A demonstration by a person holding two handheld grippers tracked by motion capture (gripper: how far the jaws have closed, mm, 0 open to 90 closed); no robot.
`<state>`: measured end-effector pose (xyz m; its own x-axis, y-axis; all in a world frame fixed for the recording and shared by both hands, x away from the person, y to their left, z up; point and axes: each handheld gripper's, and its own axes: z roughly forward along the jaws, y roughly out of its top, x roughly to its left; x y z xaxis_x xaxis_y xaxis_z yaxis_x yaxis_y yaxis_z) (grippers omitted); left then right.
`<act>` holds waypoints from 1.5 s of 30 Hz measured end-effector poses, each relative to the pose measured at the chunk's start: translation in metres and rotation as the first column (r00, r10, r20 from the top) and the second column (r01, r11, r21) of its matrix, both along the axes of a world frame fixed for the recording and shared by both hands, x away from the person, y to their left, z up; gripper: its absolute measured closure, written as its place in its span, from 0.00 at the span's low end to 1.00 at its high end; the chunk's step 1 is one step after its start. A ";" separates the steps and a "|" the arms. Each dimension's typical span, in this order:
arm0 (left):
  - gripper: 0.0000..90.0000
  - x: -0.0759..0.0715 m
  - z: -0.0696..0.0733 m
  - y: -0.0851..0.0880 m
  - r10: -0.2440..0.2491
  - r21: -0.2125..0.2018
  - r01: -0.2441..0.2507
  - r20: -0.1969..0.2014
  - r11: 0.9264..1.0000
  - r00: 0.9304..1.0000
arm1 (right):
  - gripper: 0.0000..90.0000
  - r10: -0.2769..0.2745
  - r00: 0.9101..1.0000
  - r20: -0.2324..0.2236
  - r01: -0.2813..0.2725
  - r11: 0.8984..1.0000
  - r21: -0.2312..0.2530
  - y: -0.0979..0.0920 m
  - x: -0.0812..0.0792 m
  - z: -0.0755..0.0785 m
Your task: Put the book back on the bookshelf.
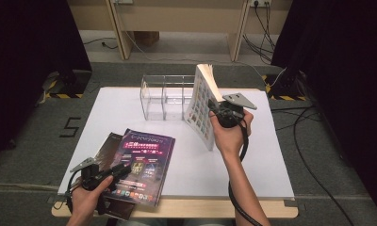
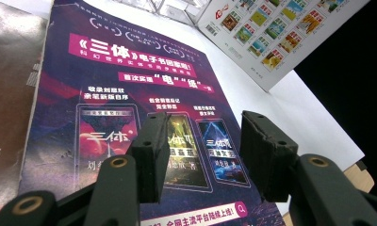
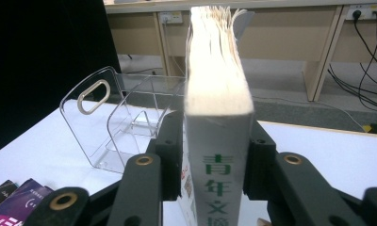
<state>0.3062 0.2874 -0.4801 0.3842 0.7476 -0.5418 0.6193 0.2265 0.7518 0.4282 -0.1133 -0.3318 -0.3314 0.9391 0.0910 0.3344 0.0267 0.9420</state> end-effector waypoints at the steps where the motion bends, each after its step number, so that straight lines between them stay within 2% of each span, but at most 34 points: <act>1: 0.58 0.000 0.000 0.000 0.000 0.000 0.000 0.000 1.000 1.000 | 0.74 0.000 1.000 0.000 0.000 1.000 0.000 0.000 0.000 0.000; 8: 0.58 0.000 0.000 0.000 -0.002 -0.001 0.002 0.000 1.000 1.000 | 0.64 0.020 1.000 -0.014 -0.019 0.999 0.029 -0.003 0.007 0.004; 12: 0.58 0.000 0.000 0.001 -0.002 -0.002 0.002 0.000 1.000 1.000 | 0.64 0.022 0.999 -0.024 -0.021 0.999 0.026 -0.002 0.013 0.006; 14: 0.58 0.000 0.000 0.001 -0.002 -0.002 0.002 0.000 1.000 1.000 | 0.64 0.017 0.999 -0.030 -0.016 0.999 0.030 -0.002 0.014 0.006; 20: 0.58 0.001 0.000 0.001 0.001 -0.004 -0.001 -0.003 1.000 1.000 | 0.77 -0.024 1.000 -0.014 0.024 0.999 0.023 -0.003 0.013 0.010; 25: 0.58 0.001 -0.001 0.001 -0.004 -0.002 0.004 -0.002 1.000 1.000 | 0.77 -0.030 0.999 -0.014 0.030 0.999 0.021 -0.004 0.013 0.011; 27: 0.58 0.001 -0.001 0.001 -0.002 -0.005 0.002 -0.006 1.000 1.000 | 0.76 -0.036 0.999 0.002 0.036 0.999 0.024 -0.004 0.013 0.012; 35: 0.58 0.001 -0.001 0.001 -0.006 0.000 0.006 -0.005 1.000 1.000 | 0.82 -0.035 0.999 -0.013 0.035 0.999 0.000 -0.002 0.018 0.010; 39: 0.58 0.001 -0.001 0.000 -0.008 0.001 0.008 -0.005 1.000 1.000 | 0.83 -0.010 1.000 -0.030 0.010 1.000 -0.012 -0.002 0.019 0.013; 42: 0.58 0.001 -0.001 0.001 -0.007 -0.001 0.007 -0.006 1.000 1.000 | 0.83 0.002 1.000 -0.022 -0.002 1.000 -0.012 -0.001 0.020 0.013; 45: 0.58 0.001 -0.001 0.002 -0.003 -0.003 0.003 -0.007 1.000 1.000 | 0.83 0.003 1.000 0.004 -0.003 1.000 -0.007 0.000 0.019 0.012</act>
<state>0.3075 0.2892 -0.4816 0.3826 0.7445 -0.5471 0.6254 0.2271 0.7465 0.4467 -0.1130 -0.3195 -0.3346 0.9387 0.0830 0.3309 0.0346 0.9430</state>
